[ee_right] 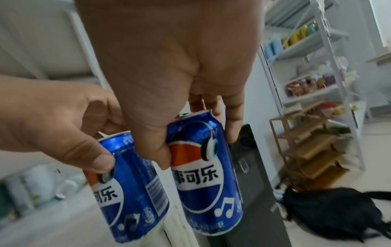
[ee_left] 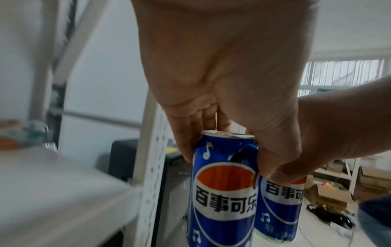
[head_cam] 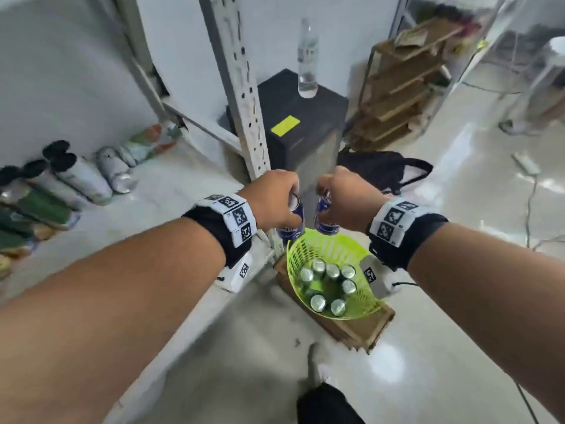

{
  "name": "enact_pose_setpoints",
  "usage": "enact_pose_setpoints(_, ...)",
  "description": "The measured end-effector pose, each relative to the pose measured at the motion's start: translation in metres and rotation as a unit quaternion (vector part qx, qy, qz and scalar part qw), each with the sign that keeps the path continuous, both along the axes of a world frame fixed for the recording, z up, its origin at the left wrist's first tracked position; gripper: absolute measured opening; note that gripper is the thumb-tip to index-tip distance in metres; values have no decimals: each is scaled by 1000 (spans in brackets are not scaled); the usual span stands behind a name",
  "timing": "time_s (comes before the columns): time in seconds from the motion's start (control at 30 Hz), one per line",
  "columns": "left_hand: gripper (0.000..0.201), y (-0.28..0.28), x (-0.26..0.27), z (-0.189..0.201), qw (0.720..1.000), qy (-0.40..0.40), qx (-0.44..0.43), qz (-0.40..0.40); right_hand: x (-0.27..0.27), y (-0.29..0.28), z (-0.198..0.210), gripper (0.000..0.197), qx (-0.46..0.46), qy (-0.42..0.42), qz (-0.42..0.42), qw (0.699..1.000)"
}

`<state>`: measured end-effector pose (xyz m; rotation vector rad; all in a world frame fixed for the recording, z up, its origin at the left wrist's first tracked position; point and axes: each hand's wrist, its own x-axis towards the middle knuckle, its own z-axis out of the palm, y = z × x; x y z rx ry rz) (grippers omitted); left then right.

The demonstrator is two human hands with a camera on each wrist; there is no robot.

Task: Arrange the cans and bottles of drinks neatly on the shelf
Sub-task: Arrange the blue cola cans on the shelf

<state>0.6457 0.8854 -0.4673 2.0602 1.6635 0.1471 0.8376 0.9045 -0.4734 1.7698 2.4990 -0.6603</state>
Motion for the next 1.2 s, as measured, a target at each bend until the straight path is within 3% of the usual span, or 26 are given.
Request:
enact_pose_setpoints(0.17,52,42,45,-122,995,-2,-98,20,44,34,-128,47,-91,-1,-37,995)
enact_pose_setpoints(0.37,59,43,79,-249,977,22,-210,6,65,20,-260,51,-196,-5,-49,979)
enact_pose_setpoints(0.53,60,22,87,-326,966,32,-257,-7,63,-7,-338,60,-248,2,-63,967)
enact_pose_setpoints(0.7,61,12,91,-371,969,45,-242,-10,66,-13,-380,57,-245,15,-96,964)
enact_pose_setpoints(0.83,55,7,92,-387,974,39,-225,0,67,-14,-393,51,-242,11,-106,964)
enact_pose_setpoints(0.97,53,-1,85,-374,973,35,-226,22,59,-15,-374,49,-248,-1,-72,966)
enact_pose_setpoints(1.07,47,-11,69,-336,976,29,-214,39,44,-15,-338,46,-234,-10,-37,971)
enact_pose_setpoints(1.2,40,-38,28,-246,982,30,-167,79,9,-28,-260,45,-186,-13,6,983)
